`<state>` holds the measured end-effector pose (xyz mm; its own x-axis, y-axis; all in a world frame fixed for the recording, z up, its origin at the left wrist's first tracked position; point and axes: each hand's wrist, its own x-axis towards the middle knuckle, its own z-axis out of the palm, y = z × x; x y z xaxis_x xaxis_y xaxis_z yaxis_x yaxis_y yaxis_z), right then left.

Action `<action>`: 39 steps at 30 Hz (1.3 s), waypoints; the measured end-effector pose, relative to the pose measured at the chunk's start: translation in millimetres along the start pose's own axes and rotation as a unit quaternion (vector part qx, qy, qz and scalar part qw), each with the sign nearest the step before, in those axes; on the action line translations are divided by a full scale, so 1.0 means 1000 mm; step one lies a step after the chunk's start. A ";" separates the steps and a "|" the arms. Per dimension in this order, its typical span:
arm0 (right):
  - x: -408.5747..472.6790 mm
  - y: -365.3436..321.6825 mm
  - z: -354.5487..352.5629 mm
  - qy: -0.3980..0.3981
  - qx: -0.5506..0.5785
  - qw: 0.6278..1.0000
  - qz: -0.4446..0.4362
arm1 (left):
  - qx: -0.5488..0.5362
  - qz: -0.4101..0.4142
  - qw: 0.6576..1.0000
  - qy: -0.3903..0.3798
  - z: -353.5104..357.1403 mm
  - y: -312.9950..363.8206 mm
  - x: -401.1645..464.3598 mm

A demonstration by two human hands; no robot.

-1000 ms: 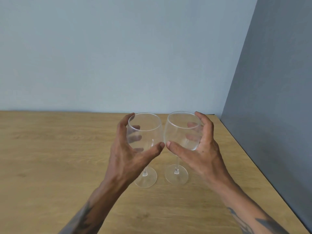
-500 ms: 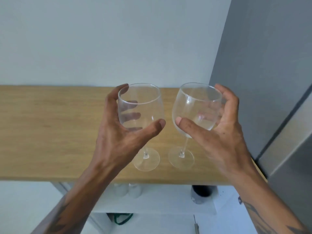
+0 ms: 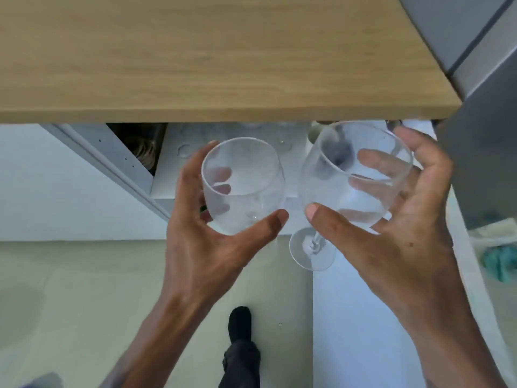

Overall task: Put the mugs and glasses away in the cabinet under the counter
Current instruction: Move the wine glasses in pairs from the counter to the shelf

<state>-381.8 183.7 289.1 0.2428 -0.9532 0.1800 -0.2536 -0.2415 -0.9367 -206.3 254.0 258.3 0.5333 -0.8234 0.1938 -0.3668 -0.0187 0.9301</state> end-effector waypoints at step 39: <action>0.193 0.200 0.119 -0.048 -0.109 0.992 0.034 | 0.096 0.023 0.995 -0.015 0.096 -0.191 0.187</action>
<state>-273.9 -27.3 100.8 0.3036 -0.9496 0.0784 -0.4670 -0.2200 -0.8565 -109.6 49.5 86.6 0.4906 -0.8422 0.2237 -0.5309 -0.0854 0.8431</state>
